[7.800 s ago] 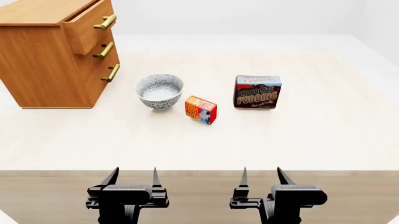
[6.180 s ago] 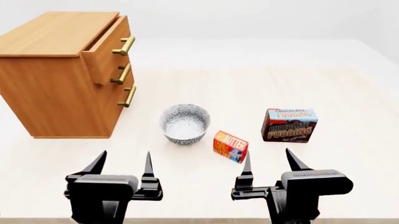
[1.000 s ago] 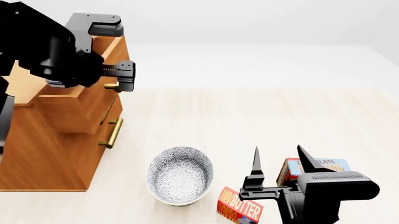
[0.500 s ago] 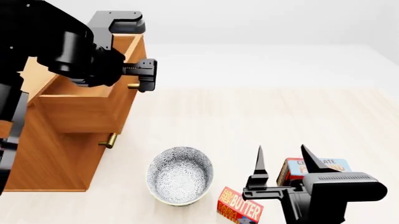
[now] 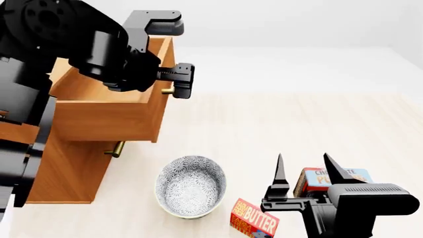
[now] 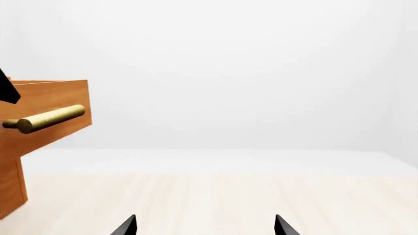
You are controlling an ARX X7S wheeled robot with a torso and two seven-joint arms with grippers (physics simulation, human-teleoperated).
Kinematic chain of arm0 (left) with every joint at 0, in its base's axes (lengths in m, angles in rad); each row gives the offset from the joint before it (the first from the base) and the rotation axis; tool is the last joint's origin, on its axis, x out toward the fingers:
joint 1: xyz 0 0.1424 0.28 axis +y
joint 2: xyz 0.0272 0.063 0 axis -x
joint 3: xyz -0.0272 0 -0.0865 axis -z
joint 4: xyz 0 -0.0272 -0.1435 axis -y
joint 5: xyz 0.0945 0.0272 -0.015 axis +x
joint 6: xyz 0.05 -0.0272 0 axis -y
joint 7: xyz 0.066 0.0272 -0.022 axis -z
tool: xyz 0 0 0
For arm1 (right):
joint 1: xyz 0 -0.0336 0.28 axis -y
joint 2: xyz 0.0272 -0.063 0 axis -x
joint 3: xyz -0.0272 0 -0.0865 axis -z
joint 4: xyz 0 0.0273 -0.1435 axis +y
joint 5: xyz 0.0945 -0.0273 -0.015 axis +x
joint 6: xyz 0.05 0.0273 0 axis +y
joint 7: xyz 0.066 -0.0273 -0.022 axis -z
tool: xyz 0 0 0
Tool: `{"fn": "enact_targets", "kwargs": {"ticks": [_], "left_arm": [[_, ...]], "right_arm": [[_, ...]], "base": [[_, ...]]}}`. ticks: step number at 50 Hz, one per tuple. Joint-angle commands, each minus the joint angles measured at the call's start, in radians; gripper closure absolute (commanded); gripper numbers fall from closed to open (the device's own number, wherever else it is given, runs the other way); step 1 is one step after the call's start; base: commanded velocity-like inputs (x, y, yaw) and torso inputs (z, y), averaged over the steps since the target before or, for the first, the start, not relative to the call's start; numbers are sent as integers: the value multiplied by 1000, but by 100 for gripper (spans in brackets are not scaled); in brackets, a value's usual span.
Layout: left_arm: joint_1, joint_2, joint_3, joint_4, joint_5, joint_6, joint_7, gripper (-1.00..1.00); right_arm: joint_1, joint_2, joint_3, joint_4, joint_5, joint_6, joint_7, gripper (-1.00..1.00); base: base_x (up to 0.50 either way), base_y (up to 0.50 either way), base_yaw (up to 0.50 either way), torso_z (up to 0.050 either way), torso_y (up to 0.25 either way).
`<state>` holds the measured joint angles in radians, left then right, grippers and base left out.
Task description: Put the butter at the back in the top drawer of the cabinet and close it.
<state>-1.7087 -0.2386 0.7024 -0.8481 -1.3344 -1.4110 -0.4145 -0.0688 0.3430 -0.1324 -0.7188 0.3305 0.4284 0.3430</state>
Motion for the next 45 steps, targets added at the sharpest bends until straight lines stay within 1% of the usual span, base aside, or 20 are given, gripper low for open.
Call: {"fn": "enact_targets", "kwargs": {"ticks": [1,10,19,28,38,45], "left_arm": [[2,42,-38,22,-79,-8,-22,-100],[12,61,-55,27,-118,-14,-24,-100],[21,72,-99,29,-192,-30,-33,-100],[38,83,-130,53,-264,-47,-87,-100],[26,38,-173,102,-349,-59,-220,-100],[27,-4,-213,177,-453,-66,-369,-100]], "right_arm": [[-3,6,10,-6,14,-1,3,-100],[-5,10,17,-11,22,-3,6,-100],[-7,14,20,-11,28,-6,8,-100],[-7,17,25,-8,35,-10,9,-100],[-3,18,18,-4,33,-11,12,-100],[-3,19,14,1,31,-16,13,-100]], "base": [[0,0,0,0,0],[0,0,0,0,0],[0,0,0,0,0],[0,0,0,0,0],[0,0,0,0,1],[0,0,0,0,2]]}}
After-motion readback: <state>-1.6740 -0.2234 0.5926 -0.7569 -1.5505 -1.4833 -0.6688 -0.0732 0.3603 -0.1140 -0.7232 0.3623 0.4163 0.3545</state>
